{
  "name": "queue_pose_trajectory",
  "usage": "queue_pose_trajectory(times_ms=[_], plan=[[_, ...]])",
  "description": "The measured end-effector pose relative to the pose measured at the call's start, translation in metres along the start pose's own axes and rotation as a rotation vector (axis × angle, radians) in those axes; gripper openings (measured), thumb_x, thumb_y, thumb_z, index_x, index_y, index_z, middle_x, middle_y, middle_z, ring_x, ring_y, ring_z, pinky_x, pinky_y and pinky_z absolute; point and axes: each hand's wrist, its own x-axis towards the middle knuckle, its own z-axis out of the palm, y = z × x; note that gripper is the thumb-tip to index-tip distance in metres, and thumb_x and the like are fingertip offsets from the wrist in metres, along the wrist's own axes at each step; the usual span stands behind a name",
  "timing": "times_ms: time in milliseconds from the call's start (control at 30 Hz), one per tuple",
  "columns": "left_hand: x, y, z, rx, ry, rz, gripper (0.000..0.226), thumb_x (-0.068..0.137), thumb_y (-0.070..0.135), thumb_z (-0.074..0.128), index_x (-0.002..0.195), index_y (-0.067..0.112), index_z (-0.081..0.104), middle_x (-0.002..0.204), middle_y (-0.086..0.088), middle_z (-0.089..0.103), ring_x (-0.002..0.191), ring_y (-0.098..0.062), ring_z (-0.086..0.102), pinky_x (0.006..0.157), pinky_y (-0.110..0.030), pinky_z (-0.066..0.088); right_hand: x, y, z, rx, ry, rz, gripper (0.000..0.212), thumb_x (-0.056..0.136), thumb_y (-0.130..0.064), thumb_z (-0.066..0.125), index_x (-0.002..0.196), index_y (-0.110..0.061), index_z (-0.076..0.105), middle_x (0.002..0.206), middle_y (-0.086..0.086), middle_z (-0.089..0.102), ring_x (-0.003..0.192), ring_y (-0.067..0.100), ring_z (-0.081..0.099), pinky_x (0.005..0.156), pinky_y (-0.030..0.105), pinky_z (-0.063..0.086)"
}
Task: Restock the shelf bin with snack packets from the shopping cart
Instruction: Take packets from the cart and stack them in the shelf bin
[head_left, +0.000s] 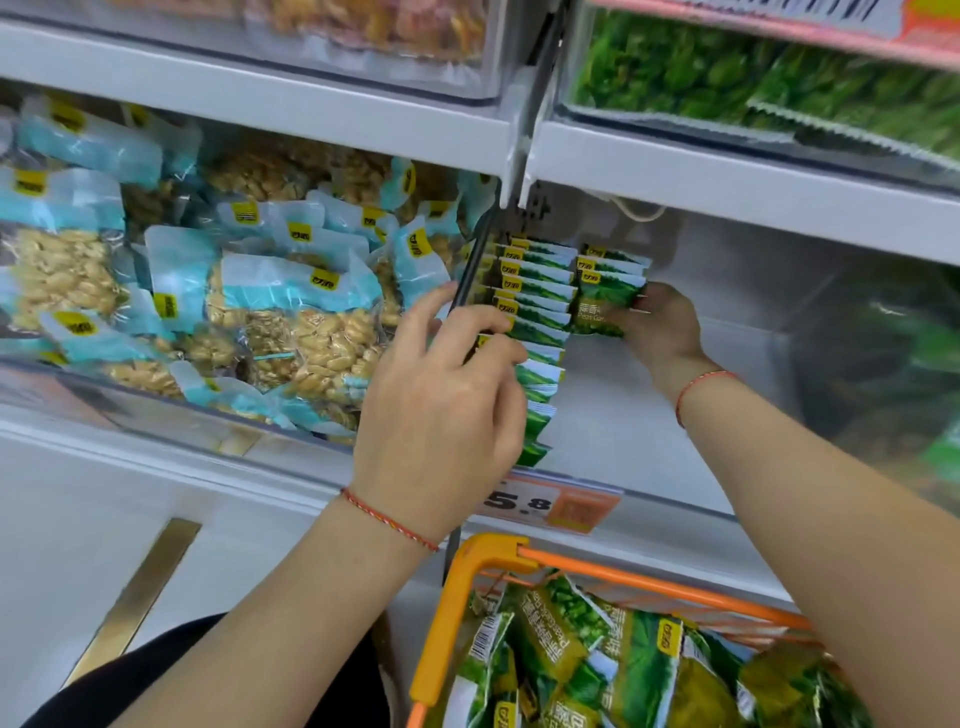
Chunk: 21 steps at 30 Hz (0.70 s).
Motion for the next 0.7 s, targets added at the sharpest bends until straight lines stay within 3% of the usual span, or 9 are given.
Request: queue_pose_trajectory(times_ms=[133,333,433,700], plan=[[0.0001,0.0000,0.0004,0.001,0.008,0.004,0.018,0.086,0.012,0.053,0.089,0.010,0.071,0.103,-0.005,0.065,0.112,-0.036,0.053,0.102,-0.035,0.039,-0.0094,-0.0043,0.0022,-0.048,-0.034,-0.052,0.055,0.077,-0.014,0.077,0.125,-0.006,0.052,0.119,0.008,0.061,0.109,0.023,0.057,0.093,0.038,0.047],[0.0003,0.0009,-0.0001,0.001,0.016,0.002,0.017,0.086,0.011,0.054,0.088,0.010,0.071,0.103,-0.006,0.065,0.112,-0.036,0.052,0.102,-0.034,0.038,-0.0114,-0.0029,-0.0010,-0.086,-0.021,-0.092,0.055,0.077,-0.022,0.077,0.125,-0.014,0.051,0.115,0.007,0.061,0.106,0.020,0.056,0.081,0.028,0.044],[0.0005,0.0005,-0.0001,0.003,0.010,0.003,0.017,0.086,0.011,0.054,0.088,0.010,0.071,0.103,-0.006,0.065,0.112,-0.036,0.052,0.102,-0.034,0.037,-0.0114,-0.0034,-0.0016,-0.149,0.011,-0.119,0.055,0.076,-0.026,0.078,0.124,-0.015,0.053,0.112,0.009,0.063,0.110,0.024,0.055,0.084,0.034,0.046],[0.0001,-0.0003,0.0009,0.000,0.014,0.004,0.018,0.086,0.012,0.053,0.089,0.011,0.071,0.104,-0.005,0.064,0.114,-0.036,0.051,0.099,-0.035,0.040,-0.0034,-0.0032,0.0059,-0.097,0.095,-0.010,0.046,0.073,-0.025,0.080,0.107,-0.011,0.052,0.105,0.014,0.066,0.098,0.033,0.064,0.085,0.046,0.051]])
